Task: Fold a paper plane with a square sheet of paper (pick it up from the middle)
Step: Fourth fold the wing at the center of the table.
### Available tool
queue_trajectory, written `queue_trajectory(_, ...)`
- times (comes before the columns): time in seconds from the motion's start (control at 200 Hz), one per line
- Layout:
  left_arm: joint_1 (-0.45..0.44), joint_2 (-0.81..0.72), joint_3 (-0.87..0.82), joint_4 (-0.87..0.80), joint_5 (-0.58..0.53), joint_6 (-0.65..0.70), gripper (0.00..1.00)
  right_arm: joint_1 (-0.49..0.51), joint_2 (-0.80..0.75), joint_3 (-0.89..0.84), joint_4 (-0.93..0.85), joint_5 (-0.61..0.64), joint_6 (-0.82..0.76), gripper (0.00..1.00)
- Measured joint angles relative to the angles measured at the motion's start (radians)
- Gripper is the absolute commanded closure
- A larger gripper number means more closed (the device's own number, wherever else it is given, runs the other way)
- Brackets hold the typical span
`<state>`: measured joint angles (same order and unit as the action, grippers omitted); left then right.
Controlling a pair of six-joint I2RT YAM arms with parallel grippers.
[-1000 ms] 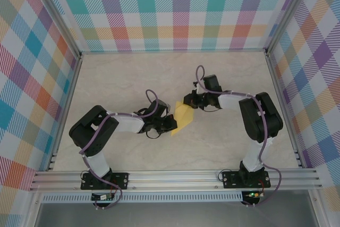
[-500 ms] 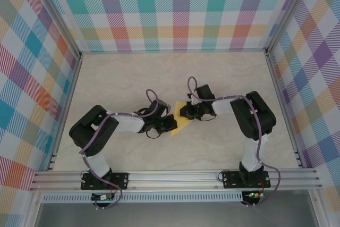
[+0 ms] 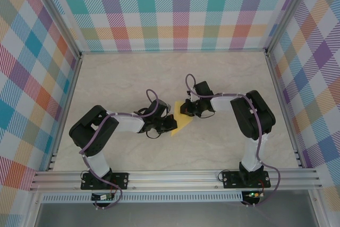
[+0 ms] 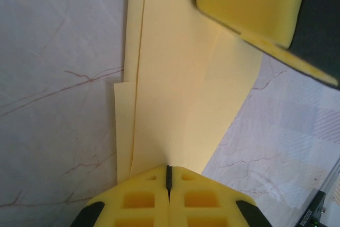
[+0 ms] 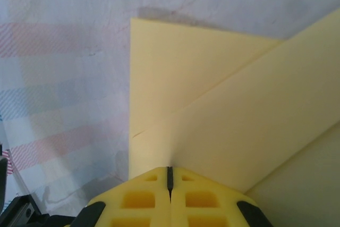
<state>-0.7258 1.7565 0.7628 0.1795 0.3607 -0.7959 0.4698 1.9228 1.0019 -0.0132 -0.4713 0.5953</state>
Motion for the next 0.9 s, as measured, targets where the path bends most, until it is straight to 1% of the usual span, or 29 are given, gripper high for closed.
queue_trajectory(0.115, 0.0, 0.0, 0.0, 0.0, 0.0, 0.0, 1.0, -0.031, 0.006, 0.0, 0.021, 0.003, -0.002, 0.96)
queue_trajectory(0.295, 0.0, 0.0, 0.0, 0.0, 0.0, 0.0, 1.0, -0.085, 0.034, 0.01, 0.047, -0.059, 0.022, 0.95)
queue_trajectory(0.385, 0.0, 0.0, -0.001, 0.001, 0.0, 0.0, 1.0, -0.101, 0.047, 0.032, 0.034, -0.063, 0.025, 0.95)
queue_trajectory(0.7, 0.0, 0.0, -0.006, 0.008, 0.0, 0.003, 1.0, -0.185, 0.097, 0.134, -0.015, -0.027, 0.019, 0.93)
queue_trajectory(0.79, 0.0, 0.0, -0.006, 0.008, 0.0, 0.003, 1.0, -0.204, 0.097, 0.164, -0.046, 0.004, 0.013, 0.92)
queue_trajectory(0.9, 0.0, 0.0, -0.006, 0.008, 0.001, 0.003, 1.0, -0.223, 0.076, 0.175, -0.075, 0.007, 0.013, 0.89)
